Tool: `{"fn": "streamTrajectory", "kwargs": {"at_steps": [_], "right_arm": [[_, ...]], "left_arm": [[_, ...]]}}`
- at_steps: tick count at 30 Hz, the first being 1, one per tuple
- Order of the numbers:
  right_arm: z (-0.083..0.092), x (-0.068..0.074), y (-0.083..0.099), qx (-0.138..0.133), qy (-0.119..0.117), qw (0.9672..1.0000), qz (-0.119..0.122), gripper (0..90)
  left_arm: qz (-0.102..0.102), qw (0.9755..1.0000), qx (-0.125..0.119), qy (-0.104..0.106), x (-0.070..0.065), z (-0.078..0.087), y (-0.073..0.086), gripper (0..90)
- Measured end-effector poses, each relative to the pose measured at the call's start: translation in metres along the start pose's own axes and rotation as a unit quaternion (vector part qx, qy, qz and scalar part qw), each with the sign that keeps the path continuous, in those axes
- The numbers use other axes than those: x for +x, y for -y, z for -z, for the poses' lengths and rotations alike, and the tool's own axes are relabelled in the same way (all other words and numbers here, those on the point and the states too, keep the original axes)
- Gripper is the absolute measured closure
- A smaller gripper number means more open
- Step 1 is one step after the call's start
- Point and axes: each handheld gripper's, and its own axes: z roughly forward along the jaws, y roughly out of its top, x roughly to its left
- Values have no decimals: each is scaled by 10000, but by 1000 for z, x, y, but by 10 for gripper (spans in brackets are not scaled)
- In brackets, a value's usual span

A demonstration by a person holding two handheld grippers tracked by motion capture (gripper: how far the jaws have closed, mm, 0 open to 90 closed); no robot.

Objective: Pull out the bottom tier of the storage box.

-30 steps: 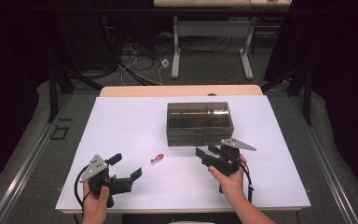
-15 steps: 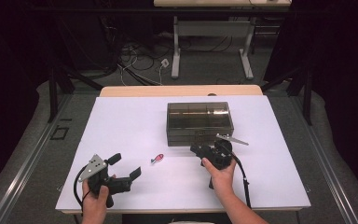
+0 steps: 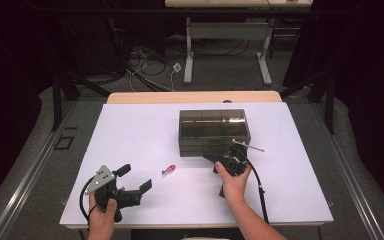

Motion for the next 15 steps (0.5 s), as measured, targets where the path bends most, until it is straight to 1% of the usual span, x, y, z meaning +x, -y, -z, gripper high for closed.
{"fn": "streamTrajectory", "kwargs": {"at_steps": [1, 2, 3, 4, 5, 6, 7, 8, 10, 11, 12, 13, 15], "right_arm": [[-1, -1, 0, -6, -42, 10000, -14, 490], [-2, -1, 0, -46, 11, 10000, -48, 491], [-2, -1, -1, 31, 19, 10000, -68, 493], [-3, -2, -1, 67, -39, 9999, -97, 494], [-3, -2, -1, 67, -39, 9999, -97, 494], [-4, -3, -1, 100, -3, 9997, -207, 509], [-4, -3, -1, 100, -3, 9997, -207, 509], [-5, -3, -1, 103, -72, 9995, -305, 519], [-6, -3, -1, 119, -63, 9993, -340, 531], [-6, -2, -1, 188, -6, 9992, -354, 532], [-8, -2, 0, 92, -57, 9992, -391, 533], [-9, -2, 0, 103, -42, 9990, -437, 537], [-10, -3, 1, 169, -54, 9990, -419, 539]], "left_arm": [[0, 10000, 0, 0, 0, 0, 0, 7], [2, 10000, 4, 5, 0, 0, 0, 7], [2, 10000, 4, 5, 0, 0, 0, 7], [8, 10000, -5, 4, 0, 0, 0, 7], [8, 10000, -5, 4, 0, 0, 0, 7], [-13, 10000, 0, -3, 1, 1, 0, 7], [-13, 10000, 0, -3, 1, 1, 0, 7], [-19, 10000, 2, -3, 1, 1, 0, 7], [6, 10000, -12, 1, 1, 1, 0, 7], [11, 10000, -11, 3, 1, 1, 0, 7], [3, 10000, -8, 0, 1, 1, 0, 7], [-4, 10000, -8, -1, 1, 1, 0, 7], [7, 10000, -14, 1, 1, 1, 0, 7]]}}
